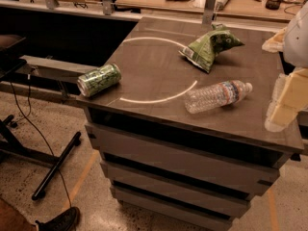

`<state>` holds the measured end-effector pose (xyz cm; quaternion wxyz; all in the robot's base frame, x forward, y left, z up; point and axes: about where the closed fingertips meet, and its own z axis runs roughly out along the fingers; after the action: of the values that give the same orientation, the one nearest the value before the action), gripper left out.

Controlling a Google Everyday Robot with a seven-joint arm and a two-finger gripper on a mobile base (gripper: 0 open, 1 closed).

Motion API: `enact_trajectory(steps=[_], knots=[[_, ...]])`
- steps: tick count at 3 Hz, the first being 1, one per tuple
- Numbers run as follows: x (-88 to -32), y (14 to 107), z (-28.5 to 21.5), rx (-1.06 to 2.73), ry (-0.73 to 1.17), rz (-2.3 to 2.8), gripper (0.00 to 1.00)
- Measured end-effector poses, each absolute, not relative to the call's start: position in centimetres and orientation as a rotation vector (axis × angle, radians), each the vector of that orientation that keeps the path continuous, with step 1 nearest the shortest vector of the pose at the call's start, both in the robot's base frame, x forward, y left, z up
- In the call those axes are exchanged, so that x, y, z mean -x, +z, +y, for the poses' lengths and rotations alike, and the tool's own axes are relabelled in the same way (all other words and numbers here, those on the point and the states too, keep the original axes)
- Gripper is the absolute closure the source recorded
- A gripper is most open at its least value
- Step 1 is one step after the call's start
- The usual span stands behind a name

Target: Move green jalapeno chip bag near green can

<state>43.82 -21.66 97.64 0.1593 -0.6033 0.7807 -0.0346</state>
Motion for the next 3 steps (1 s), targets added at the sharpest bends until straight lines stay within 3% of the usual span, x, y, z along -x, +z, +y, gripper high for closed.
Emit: enact_trajectory(steps=[2, 3], knots=[[-46.5, 97.6, -22.8, 1.645, -0.14, 2.235, 0.0], [-51.8, 97.8, -25.4, 1.497, -0.181, 2.24, 0.0]])
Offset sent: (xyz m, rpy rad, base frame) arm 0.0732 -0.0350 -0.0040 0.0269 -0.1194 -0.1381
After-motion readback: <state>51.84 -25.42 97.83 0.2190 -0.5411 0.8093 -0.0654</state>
